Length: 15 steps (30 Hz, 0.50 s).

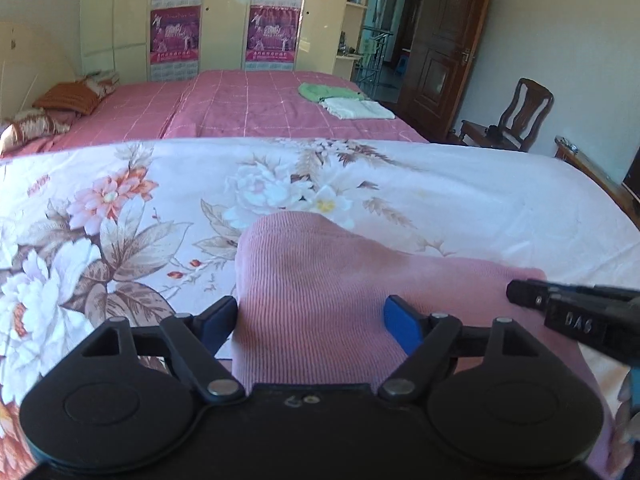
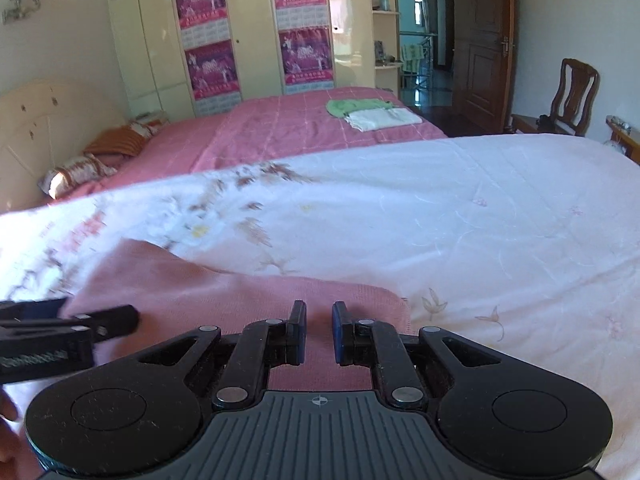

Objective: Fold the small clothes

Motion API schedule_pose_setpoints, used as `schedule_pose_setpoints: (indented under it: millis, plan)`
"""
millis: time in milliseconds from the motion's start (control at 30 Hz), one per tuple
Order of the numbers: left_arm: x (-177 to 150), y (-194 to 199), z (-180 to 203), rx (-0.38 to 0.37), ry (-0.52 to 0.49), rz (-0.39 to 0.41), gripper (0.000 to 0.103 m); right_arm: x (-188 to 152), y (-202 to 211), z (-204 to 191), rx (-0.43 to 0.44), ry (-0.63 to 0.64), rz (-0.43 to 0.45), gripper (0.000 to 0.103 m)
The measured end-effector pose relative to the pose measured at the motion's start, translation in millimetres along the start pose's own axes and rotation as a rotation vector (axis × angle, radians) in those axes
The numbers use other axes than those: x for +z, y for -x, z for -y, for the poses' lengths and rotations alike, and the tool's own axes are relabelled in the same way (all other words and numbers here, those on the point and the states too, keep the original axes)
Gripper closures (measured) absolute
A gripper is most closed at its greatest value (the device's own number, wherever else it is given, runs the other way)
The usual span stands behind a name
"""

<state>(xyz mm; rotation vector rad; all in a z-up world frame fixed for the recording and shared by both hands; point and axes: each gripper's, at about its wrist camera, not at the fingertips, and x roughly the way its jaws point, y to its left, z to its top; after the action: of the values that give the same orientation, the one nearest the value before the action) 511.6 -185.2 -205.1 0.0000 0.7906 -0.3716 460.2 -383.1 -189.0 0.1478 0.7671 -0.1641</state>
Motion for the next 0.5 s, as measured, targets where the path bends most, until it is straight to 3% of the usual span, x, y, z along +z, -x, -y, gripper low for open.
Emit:
schedule_pose_setpoints:
  millis: [233, 500]
  plan:
    - [-1.5, -12.7, -12.2, -0.02, 0.072, -0.036, 0.017, -9.3, -12.9, 9.8, 0.001, -0.004, 0.03, 0.091]
    - [-3.2, 4.6, -9.5, 0.001, 0.032, -0.012, 0.017, -5.4, -4.8, 5.0, -0.011, 0.011, 0.009, 0.091]
